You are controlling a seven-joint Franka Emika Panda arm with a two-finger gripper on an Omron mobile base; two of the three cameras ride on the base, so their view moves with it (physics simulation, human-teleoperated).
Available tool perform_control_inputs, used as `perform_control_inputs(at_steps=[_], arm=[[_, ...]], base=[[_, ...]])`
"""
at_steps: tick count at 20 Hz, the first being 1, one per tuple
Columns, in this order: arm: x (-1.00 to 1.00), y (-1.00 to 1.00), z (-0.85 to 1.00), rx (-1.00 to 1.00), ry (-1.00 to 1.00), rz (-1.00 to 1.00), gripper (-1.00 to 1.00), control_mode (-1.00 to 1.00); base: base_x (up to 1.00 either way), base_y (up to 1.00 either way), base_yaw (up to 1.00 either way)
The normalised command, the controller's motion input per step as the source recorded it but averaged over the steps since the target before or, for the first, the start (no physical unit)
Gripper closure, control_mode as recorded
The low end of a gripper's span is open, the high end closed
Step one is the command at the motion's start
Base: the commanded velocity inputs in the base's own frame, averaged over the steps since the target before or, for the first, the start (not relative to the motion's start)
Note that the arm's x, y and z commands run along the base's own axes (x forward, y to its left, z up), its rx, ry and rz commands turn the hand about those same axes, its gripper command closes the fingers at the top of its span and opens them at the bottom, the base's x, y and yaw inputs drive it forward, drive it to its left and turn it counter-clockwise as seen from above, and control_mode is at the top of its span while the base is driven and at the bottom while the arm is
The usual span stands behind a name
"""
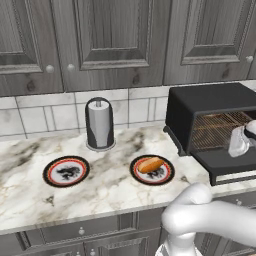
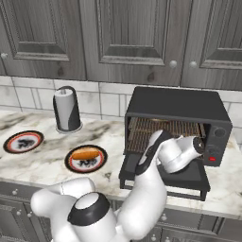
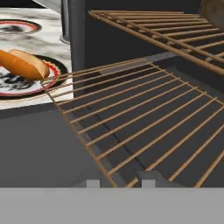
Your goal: Open the toaster oven door. Place the hotdog bun on the bottom rack in the toaster oven and place the chicken drumstick on the top rack.
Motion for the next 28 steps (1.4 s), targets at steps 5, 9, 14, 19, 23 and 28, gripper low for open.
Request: perform_control_inputs(at_steps=[5, 9, 14, 19, 23, 28], arm=[[-0.89, -0.41, 0.00, -0.25, 0.11, 0.26, 1.00, -1.00], [-0.51, -0.09, 0.18, -0.26, 0.07, 0.23, 1.00, -1.00], [-0.41, 0.28, 1.00, -0.18, -0.04, 0.13, -1.00, -1.00], [-0.98, 0.74, 0.71, -0.30, -0.16, 0.21, -1.00, -1.00], [-1.00, 1.00, 0.09, -0.42, -0.05, 0.26, -1.00, -1.00], [-0.70, 1.00, 0.09, -0.37, 0.01, 0.21, -1.00, -1.00]], base=[[0.00, 0.00, 0.00], [0.00, 0.00, 0.00], [0.00, 0.00, 0.00], [0.00, 0.00, 0.00], [0.00, 0.00, 0.00], [0.00, 0.00, 0.00]])
